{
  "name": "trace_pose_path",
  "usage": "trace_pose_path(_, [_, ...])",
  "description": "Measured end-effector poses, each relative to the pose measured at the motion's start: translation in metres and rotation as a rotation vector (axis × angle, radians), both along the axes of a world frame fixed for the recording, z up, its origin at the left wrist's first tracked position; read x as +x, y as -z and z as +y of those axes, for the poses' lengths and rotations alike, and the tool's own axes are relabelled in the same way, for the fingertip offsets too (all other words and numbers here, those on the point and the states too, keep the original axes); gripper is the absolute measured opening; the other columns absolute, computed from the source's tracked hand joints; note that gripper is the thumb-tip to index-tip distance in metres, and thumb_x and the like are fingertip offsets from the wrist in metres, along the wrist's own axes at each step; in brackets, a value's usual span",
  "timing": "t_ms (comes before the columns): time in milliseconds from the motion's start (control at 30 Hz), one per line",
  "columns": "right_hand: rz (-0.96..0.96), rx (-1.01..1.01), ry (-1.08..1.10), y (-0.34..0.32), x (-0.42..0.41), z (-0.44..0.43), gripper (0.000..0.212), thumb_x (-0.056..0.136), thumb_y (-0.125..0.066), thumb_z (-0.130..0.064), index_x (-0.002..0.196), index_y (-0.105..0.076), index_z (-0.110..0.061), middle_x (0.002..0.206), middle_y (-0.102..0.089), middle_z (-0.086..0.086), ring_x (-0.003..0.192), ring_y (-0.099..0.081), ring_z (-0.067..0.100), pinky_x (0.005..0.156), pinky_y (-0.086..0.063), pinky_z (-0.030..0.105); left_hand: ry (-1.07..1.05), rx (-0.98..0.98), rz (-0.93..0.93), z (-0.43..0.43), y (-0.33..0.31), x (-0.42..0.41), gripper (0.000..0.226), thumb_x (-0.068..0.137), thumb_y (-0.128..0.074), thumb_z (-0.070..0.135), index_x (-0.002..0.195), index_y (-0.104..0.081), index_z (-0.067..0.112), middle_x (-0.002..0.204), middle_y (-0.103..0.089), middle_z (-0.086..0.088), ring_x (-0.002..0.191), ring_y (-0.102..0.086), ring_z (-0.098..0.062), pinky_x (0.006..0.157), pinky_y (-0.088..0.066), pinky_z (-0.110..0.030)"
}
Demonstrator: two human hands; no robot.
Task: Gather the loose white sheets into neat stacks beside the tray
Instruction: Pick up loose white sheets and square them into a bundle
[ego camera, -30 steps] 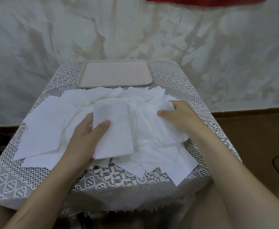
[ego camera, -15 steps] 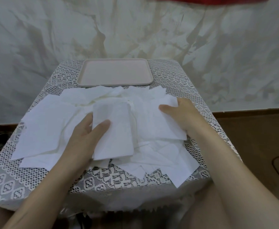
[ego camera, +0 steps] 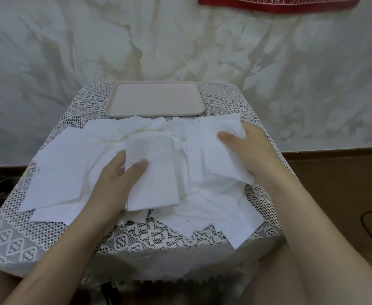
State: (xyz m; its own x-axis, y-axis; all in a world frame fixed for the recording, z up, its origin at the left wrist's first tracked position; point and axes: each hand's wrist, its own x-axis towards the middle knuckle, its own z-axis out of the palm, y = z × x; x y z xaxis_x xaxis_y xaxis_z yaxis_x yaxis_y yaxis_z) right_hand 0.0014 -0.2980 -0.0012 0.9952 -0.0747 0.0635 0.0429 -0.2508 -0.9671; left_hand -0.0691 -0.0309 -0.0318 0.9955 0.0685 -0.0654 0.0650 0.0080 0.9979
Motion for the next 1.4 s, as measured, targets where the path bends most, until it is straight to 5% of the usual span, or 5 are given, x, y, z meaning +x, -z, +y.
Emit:
trace_pose_path(267, [0.055,0.192,0.01,0.005,-0.005,0.004,0.007,0.096,-0.069,-0.013,0.099,-0.071,-0.02,0.091,-0.078,-0.003,0.083,-0.075,0.017,0.076,-0.06,0.035,-0.004,-0.046,0.027,0.001,-0.001,0.0,0.022,0.104,-0.063,0.032,0.125,-0.068,0.033,0.109,-0.078,-0.01,0.077,-0.074,-0.037,0.065,-0.054,-0.053])
trace_pose_path(400, [0.035,-0.163,-0.07,0.014,-0.007,0.006,0.009,0.092,-0.069,-0.024,0.101,-0.07,-0.023,0.095,-0.075,-0.006,0.09,-0.071,0.019,0.08,-0.056,0.035,-0.024,-0.028,0.029,0.0,-0.003,-0.001,0.022,0.104,-0.063,0.031,0.126,-0.067,0.031,0.112,-0.078,-0.009,0.083,-0.076,-0.03,0.06,-0.058,-0.044])
trace_pose_path(633, [0.03,-0.196,-0.093,0.008,-0.011,0.009,0.022,0.08,-0.063,-0.041,0.092,-0.074,-0.026,0.094,-0.075,0.004,0.092,-0.071,0.031,0.086,-0.056,0.049,-0.021,-0.002,0.029,-0.001,-0.005,-0.001,0.024,0.105,-0.061,0.03,0.128,-0.067,0.028,0.116,-0.077,-0.005,0.1,-0.076,-0.029,0.072,-0.062,-0.044])
trace_pose_path(900, [-0.137,-0.09,0.023,0.007,-0.007,0.005,0.016,0.096,-0.068,-0.022,0.081,-0.07,-0.027,0.075,-0.068,-0.013,0.073,-0.061,0.015,0.068,-0.045,0.033,-0.038,0.023,0.027,-0.004,-0.007,0.0,0.022,0.105,-0.061,0.03,0.126,-0.067,0.028,0.108,-0.076,-0.005,0.089,-0.073,-0.027,0.059,-0.057,-0.039])
trace_pose_path(1400, [-0.083,0.117,-0.002,0.001,-0.008,0.003,0.01,0.099,-0.065,-0.017,0.098,-0.07,-0.025,0.09,-0.075,-0.009,0.078,-0.071,0.005,0.066,-0.055,0.019,-0.035,0.042,-0.01,-0.003,-0.006,0.002,0.021,0.103,-0.065,0.033,0.123,-0.068,0.029,0.113,-0.078,-0.007,0.099,-0.075,-0.031,0.079,-0.059,-0.049])
